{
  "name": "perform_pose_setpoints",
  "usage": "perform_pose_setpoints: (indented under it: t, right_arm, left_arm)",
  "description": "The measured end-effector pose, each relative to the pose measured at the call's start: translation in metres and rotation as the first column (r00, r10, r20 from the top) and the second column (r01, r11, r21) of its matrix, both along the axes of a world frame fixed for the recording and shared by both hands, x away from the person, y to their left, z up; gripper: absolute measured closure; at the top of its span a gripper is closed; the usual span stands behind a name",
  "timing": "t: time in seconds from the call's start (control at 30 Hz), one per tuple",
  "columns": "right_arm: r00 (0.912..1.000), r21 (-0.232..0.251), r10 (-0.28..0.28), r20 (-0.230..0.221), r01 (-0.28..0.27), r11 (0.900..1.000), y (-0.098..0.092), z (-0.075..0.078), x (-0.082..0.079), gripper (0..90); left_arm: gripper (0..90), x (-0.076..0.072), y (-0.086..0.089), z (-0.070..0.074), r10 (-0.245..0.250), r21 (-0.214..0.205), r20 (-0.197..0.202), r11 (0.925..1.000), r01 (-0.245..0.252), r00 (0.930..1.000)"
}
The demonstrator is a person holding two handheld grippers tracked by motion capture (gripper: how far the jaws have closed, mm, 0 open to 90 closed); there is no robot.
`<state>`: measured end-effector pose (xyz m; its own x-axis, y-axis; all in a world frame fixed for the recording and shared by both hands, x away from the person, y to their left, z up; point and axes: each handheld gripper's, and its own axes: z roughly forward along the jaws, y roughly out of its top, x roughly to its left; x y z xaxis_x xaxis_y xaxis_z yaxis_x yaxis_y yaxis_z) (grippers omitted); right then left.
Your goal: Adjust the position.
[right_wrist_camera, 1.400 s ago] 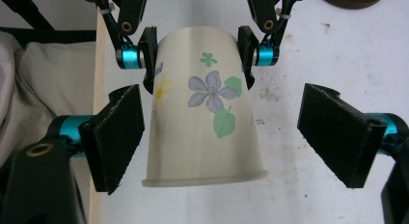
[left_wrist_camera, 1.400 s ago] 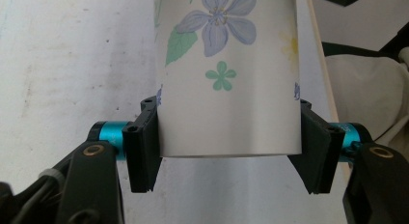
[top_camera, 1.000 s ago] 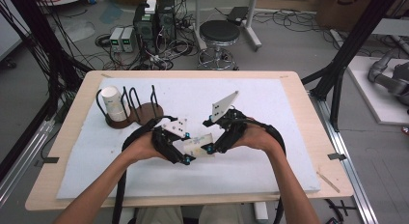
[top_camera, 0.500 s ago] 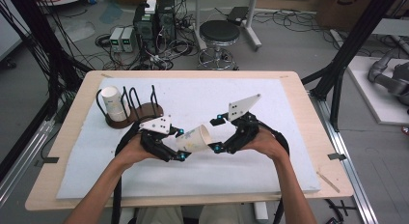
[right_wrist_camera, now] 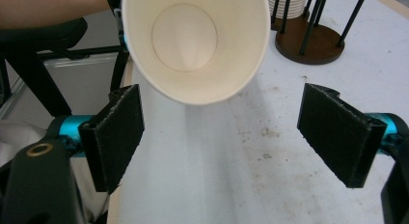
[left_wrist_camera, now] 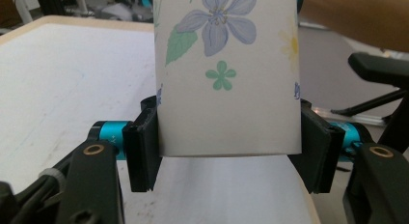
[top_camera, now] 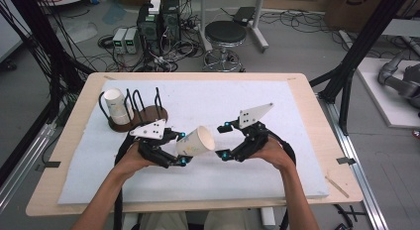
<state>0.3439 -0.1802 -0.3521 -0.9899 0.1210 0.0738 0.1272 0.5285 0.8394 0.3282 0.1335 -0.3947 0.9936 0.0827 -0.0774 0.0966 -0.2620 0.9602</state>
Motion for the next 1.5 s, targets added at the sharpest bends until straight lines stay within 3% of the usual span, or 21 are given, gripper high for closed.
perform_pose_setpoints:
  t: [0.23,0.4,1.13,1.33,1.5]
  right_arm:
    - [0.9997,0.025,0.022,-0.007,-0.022,0.9994,0.005,-0.008,-0.001,17.2]
    - [0.9996,0.031,0.026,-0.010,-0.026,0.9992,0.009,-0.013,0.000,17.2]
    - [0.9977,0.094,0.067,-0.006,-0.067,0.9933,0.018,-0.010,-0.001,17.3]
    - [0.9963,0.132,0.086,-0.004,-0.085,0.9877,0.023,-0.007,0.000,17.9]
    - [0.9941,0.150,0.106,0.021,-0.108,0.9828,0.025,-0.004,-0.001,27.5]
  left_arm:
    - [36.0,0.000,-0.001,0.005,-0.004,-0.072,0.006,0.9974,0.004,1.0000]
    - [36.0,0.000,-0.002,0.006,-0.001,-0.081,0.010,0.9967,0.002,1.0000]
    - [36.0,0.002,-0.027,0.007,-0.037,-0.022,0.029,0.9991,0.037,0.9989]
    - [36.0,0.002,-0.030,0.005,-0.045,0.003,0.029,0.9990,0.045,0.9986]
    - [36.1,0.003,-0.028,0.005,-0.042,-0.003,0.028,0.9991,0.042,0.9987]
